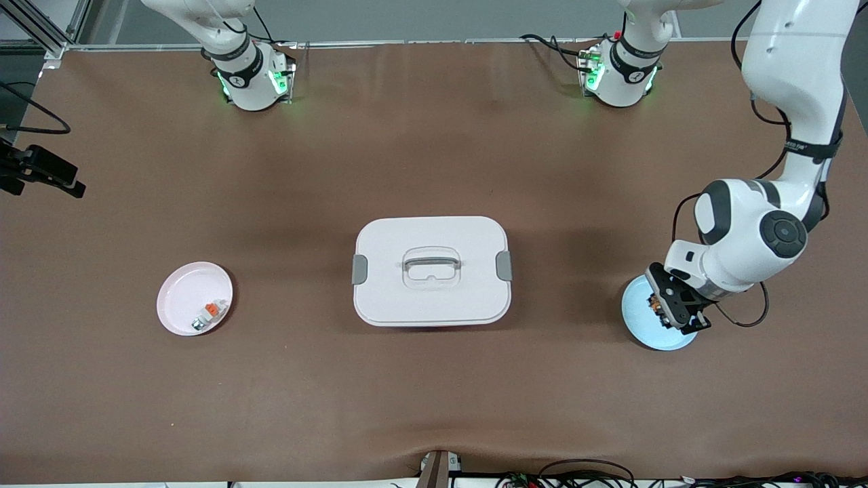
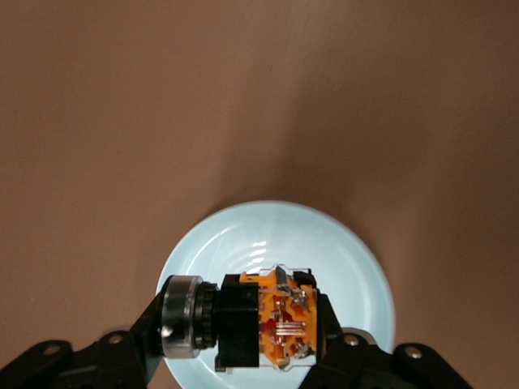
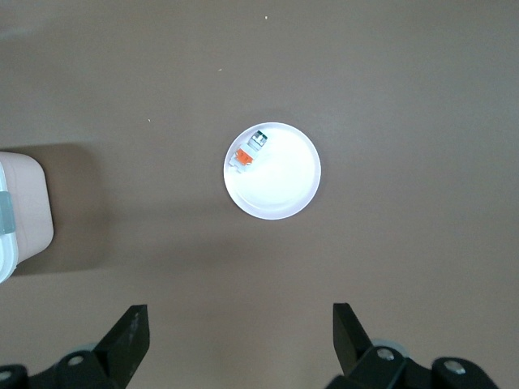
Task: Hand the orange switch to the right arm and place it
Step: 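Lift the switch with the left gripper and carry it above the box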
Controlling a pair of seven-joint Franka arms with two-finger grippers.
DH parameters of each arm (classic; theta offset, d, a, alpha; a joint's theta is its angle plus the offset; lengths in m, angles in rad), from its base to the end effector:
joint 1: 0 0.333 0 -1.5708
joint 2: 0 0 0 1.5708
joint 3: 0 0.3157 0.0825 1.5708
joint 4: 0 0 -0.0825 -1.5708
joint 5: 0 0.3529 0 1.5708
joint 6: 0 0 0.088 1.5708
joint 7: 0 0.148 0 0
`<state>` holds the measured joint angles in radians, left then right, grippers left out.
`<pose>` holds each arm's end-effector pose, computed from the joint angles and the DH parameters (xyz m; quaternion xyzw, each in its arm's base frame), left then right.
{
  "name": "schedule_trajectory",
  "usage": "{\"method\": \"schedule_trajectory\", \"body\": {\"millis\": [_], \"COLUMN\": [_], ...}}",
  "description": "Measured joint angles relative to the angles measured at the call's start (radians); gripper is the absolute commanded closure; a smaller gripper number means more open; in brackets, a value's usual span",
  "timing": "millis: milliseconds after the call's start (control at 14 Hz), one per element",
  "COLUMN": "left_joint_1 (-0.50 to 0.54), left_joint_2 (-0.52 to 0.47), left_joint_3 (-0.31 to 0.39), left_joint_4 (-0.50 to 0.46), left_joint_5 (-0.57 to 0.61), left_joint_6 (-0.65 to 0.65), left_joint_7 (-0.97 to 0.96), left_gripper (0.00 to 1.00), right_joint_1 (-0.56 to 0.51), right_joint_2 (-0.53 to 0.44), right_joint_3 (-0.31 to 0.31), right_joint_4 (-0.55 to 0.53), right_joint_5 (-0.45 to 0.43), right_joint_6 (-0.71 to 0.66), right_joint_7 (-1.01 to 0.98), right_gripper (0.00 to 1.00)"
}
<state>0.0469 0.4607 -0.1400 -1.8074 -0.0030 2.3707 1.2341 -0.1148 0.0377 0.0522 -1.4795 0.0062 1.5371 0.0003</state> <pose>0.6384 -0.0537 0.2801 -0.7923 0.6070 -0.0621 0.0022 0.5322 -0.0330 0.6005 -0.9995 0.0313 -0.0101 0.0038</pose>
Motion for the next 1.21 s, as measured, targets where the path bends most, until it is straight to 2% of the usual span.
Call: {"method": "schedule_trajectory", "body": {"millis": [142,285,784,1211], "left_joint_1": [-0.004,-0.006,-0.015,-0.152], "left_joint_2": [-0.022,-0.028,-0.026,0.003], "left_joint_3": [-0.070,-0.145,-0.337,-0.357], "left_joint_4": [0.088,0.160,0.282,0.360], "left_joint_5": [0.000,0.000,-0.001,-0.001], "left_joint_6": [-0.156,-0.232,-0.245,-0.226], "left_joint_7": [-0.052,-0.079,-0.300,-0.396], "left_gripper": [1.00,1.00,1.00,1.00], "right_joint_1": [0.000,0.000,0.000,0.000], "right_joint_2": [0.000,0.000,0.000,0.004], "right_joint_3": [0.000,0.000,0.000,-0.001], "right_joint_4": [0.000,0.000,0.000,-0.001], "right_joint_5": [0.000,0.000,0.000,0.000], "right_joint_6": [0.000,0.000,0.000,0.000], "right_joint_7": [0.000,0.000,0.000,0.000], "right_gripper": [0.00,0.00,0.00,0.00]}}
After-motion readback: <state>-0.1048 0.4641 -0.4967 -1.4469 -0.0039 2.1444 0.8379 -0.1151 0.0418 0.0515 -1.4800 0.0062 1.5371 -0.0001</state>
